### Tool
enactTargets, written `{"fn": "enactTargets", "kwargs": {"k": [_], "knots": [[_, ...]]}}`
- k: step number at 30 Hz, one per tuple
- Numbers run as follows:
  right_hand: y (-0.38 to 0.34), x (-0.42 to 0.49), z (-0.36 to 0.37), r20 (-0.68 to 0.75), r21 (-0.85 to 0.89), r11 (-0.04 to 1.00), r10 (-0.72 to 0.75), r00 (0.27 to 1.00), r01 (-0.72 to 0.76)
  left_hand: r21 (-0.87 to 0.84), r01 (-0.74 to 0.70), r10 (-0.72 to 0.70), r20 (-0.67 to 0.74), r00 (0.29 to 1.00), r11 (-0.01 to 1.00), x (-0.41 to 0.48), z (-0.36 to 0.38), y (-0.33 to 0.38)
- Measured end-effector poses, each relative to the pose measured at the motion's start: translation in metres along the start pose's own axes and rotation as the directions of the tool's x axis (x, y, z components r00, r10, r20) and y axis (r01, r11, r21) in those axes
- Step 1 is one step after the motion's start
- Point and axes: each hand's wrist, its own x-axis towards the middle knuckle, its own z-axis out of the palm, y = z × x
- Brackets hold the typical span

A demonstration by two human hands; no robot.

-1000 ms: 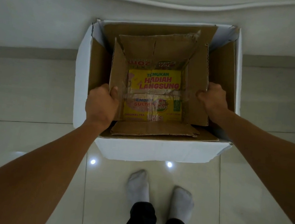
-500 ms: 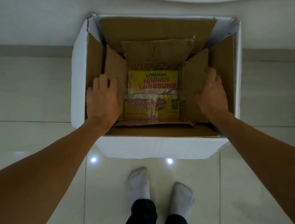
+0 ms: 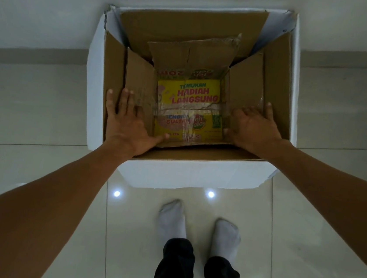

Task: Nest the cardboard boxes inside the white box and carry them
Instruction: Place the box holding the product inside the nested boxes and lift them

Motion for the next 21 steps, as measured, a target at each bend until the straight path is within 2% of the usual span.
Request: {"fn": "enactTargets", "kwargs": {"k": [2, 5, 8, 12, 14, 17, 19, 21], "knots": [[-0.004, -0.003, 0.0, 0.057, 0.023, 0.999, 0.025, 0.998, -0.026, 0.006, 0.025, -0.026, 0.046, 0.999, 1.0, -0.001, -0.003, 0.001], [0.0, -0.009, 0.005, 0.145, -0.08, 0.996, 0.051, 0.988, -0.04, 0.012, 0.053, -0.054, 0.128, 0.99, 0.999, -0.001, -0.006, 0.001], [0.002, -0.01, 0.002, 0.192, -0.092, 0.994, 0.078, 0.978, -0.061, 0.015, 0.062, -0.064, 0.171, 0.983, 0.998, 0.002, -0.009, 0.001], [-0.012, -0.002, -0.015, 0.295, -0.119, 0.989, 0.118, 0.948, -0.086, 0.014, 0.045, -0.047, 0.116, 0.992, 0.999, 0.002, -0.01, 0.005], [-0.021, 0.007, -0.031, 0.219, -0.127, 0.989, 0.106, 0.97, -0.08, -0.026, 0.016, -0.015, 0.005, 1.0, 1.0, -0.003, -0.012, 0.014], [-0.032, 0.035, -0.059, 0.024, -0.037, 0.998, -0.051, 0.998, 0.052, -0.247, -0.034, 0.0, -0.135, 0.991, 0.969, -0.013, -0.012, 0.035], [-0.039, 0.059, -0.074, 0.027, 0.075, 0.985, -0.158, 0.987, 0.155, -0.369, -0.038, -0.007, -0.119, 0.993, 0.929, -0.017, -0.007, 0.047], [-0.043, 0.084, -0.089, 0.018, 0.158, 0.966, -0.208, 0.978, 0.203, -0.459, -0.023, 0.005, -0.042, 0.999, 0.888, -0.019, 0.001, 0.052]]}}
